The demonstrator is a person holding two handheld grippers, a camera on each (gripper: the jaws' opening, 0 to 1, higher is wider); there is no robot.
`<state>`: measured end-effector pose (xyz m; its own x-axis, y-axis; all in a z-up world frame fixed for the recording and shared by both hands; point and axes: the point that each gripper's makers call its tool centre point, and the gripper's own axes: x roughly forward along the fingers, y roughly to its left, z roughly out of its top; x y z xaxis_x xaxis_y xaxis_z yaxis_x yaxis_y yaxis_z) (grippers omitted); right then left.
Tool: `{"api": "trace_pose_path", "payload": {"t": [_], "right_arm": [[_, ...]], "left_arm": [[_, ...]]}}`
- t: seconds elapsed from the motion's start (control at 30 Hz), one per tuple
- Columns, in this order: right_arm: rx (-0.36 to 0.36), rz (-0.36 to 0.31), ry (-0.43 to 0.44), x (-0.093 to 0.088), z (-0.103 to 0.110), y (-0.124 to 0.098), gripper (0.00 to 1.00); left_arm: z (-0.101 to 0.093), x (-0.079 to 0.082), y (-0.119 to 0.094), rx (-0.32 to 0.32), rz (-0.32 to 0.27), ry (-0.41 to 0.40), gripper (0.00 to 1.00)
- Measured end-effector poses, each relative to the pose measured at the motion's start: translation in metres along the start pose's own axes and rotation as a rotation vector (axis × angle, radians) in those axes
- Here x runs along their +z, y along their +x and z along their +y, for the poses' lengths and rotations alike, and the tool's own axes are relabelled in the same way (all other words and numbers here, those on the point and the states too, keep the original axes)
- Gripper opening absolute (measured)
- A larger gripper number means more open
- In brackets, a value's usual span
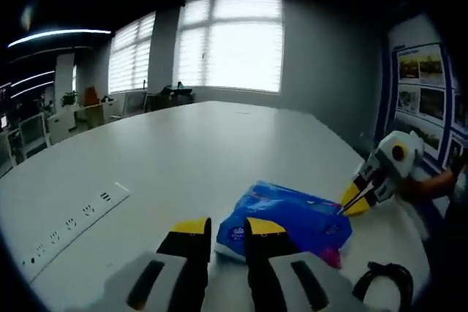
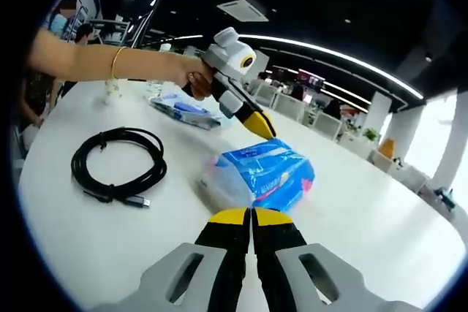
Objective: Arrange the tabletop items into an orderly group along one side of the table until the central work area is clear of visible clutter.
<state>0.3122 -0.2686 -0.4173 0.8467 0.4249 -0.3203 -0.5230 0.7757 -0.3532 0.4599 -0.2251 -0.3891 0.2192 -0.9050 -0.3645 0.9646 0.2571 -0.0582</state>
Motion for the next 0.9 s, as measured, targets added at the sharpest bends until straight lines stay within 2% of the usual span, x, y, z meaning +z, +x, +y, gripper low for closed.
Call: {"api": "trace_pose_path", "payload": {"t": [0.13,0.27,0.5,0.7,0.8,0.9], "right_arm": [[0.000,-0.001,0.002,0.000,0.000,0.000,0.00],[0.004,-0.012,0.016,-0.001,-0.001,0.000,0.00],[0.004,-0.010,0.019,-0.001,-0.002,0.002,0.00],[0.000,-0.011,0.024,-0.002,-0.001,0.001,0.00],[0.001,-0.010,0.026,-0.002,-0.002,0.001,0.00],[0.004,-0.008,0.022,-0.001,-0.001,0.002,0.00]], "left_arm": [[-0.001,-0.001,0.001,-0.008,0.008,0.002,0.15],[-0.004,-0.006,0.003,-0.042,0.014,-0.010,0.09],[-0.003,-0.019,0.000,-0.026,0.053,-0.021,0.06],[0.004,-0.012,0.001,-0.013,0.015,-0.021,0.07],[-0.002,-0.006,0.002,-0.058,-0.012,-0.015,0.10],[-0.010,-0.007,0.004,-0.099,-0.001,0.006,0.15]]}}
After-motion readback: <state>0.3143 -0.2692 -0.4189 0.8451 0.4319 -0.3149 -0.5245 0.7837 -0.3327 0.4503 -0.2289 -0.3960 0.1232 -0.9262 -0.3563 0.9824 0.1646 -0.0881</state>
